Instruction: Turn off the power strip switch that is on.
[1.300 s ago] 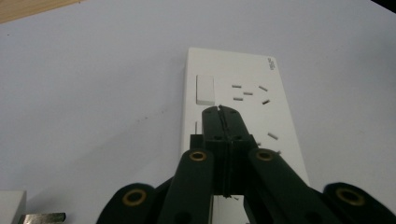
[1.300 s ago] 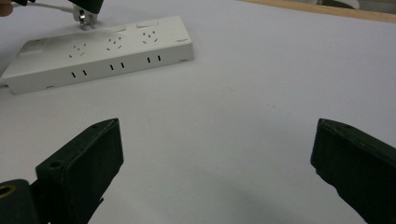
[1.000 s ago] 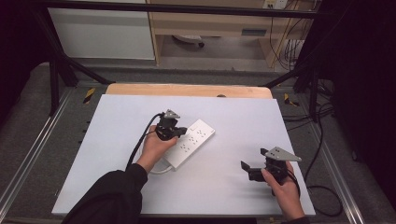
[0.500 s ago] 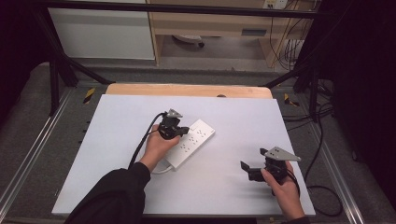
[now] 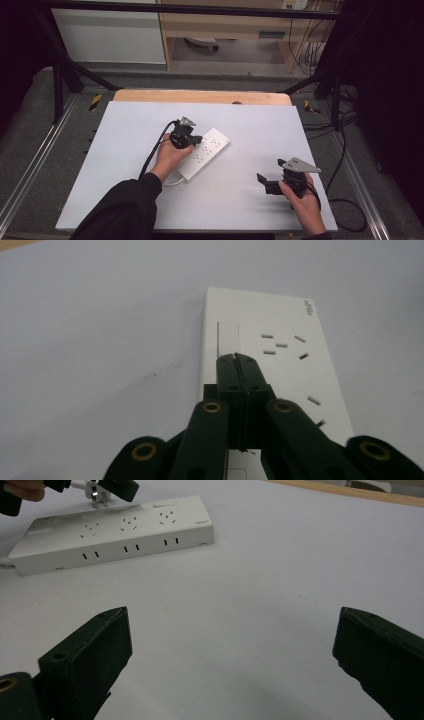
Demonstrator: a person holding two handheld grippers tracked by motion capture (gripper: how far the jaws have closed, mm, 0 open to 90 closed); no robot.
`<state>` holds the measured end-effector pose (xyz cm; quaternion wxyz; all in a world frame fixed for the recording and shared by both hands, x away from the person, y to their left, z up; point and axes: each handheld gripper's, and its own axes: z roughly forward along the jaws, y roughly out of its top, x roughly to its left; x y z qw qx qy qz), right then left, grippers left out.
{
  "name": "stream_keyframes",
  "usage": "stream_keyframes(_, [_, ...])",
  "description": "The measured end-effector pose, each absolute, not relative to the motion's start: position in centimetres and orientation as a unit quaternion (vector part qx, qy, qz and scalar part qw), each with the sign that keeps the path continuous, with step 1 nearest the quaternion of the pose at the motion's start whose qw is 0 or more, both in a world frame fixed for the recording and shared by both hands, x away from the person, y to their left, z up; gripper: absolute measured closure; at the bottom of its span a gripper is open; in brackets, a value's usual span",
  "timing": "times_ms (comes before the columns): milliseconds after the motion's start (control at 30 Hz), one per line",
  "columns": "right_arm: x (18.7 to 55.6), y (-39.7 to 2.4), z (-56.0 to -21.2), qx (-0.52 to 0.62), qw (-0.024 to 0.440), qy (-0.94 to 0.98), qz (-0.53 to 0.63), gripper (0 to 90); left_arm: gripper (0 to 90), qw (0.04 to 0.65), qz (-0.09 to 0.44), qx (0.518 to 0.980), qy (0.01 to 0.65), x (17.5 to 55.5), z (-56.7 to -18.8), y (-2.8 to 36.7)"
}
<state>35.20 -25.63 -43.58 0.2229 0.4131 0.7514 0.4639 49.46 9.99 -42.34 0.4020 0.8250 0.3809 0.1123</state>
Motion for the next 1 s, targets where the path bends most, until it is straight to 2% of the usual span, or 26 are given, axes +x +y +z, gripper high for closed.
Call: stream_keyframes(1000, [35.11, -25.62, -43.54, 0.411, 0.225, 0.752, 0.463, 2.8, 90.0, 0.394, 0.11, 0.83, 0.38, 49.87, -42.65, 9.29])
